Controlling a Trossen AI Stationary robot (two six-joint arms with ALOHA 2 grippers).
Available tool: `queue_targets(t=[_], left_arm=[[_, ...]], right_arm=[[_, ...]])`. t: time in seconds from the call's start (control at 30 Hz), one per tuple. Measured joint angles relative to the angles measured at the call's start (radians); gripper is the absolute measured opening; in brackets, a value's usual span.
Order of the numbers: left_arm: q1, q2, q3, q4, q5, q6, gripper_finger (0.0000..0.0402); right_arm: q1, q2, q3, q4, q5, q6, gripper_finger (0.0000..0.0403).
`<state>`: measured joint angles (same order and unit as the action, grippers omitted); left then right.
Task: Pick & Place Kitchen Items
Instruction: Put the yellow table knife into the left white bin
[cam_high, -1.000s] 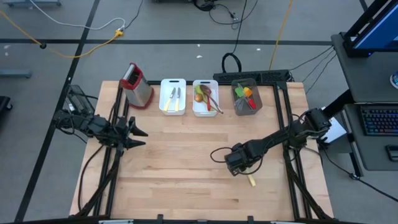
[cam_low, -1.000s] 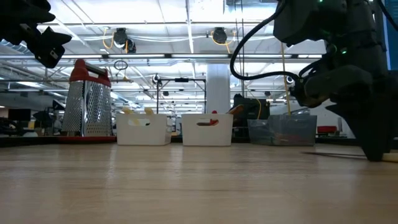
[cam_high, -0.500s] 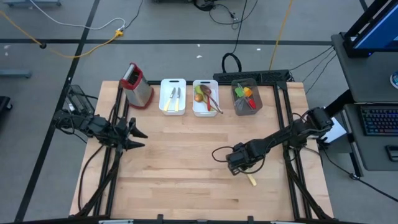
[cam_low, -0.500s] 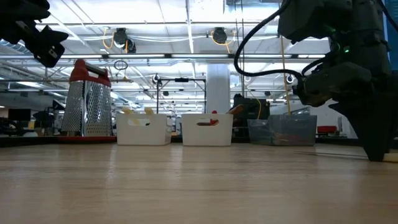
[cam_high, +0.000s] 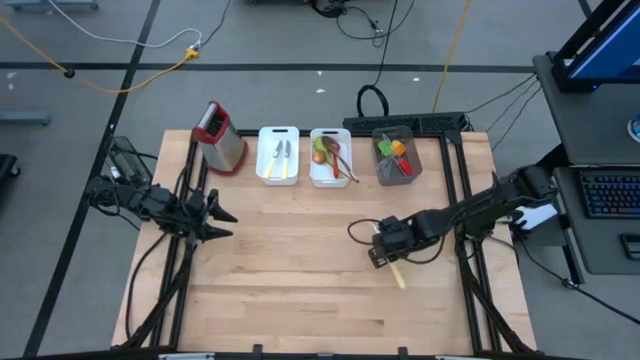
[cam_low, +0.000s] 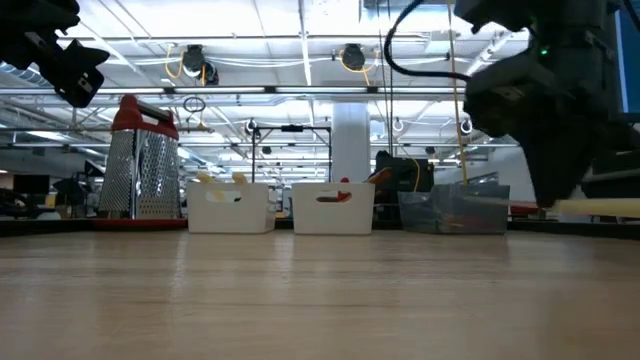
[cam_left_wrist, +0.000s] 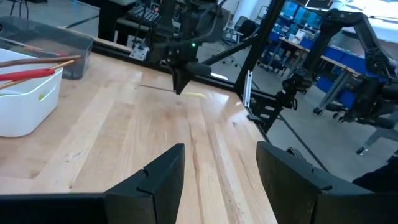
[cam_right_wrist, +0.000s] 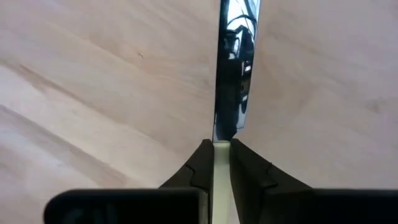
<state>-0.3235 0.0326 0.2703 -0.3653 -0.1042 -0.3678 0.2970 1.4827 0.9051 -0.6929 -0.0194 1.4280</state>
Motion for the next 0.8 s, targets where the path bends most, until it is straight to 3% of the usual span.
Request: queue_targets(t=[0.13, 0.5, 0.8], left_arm=[[0.000, 0.000, 0.000, 0.000, 0.000, -0.005, 0.0203], [0.000, 0.000, 0.000, -0.005, 0.008, -0.004, 0.0202], [0.000, 0.000, 0.000, -0.005, 0.028, -0.007, 0.0203]], right_arm=[[-0.014, -0.039, 0.000, 0.099, 0.020, -0.022, 0.0021], [-0.093, -0.049, 0.004, 0.837, 0.017, -0.269, 0.0021], [-0.187, -0.045, 0.003, 1.168, -0.067, -0.426, 0.0021]])
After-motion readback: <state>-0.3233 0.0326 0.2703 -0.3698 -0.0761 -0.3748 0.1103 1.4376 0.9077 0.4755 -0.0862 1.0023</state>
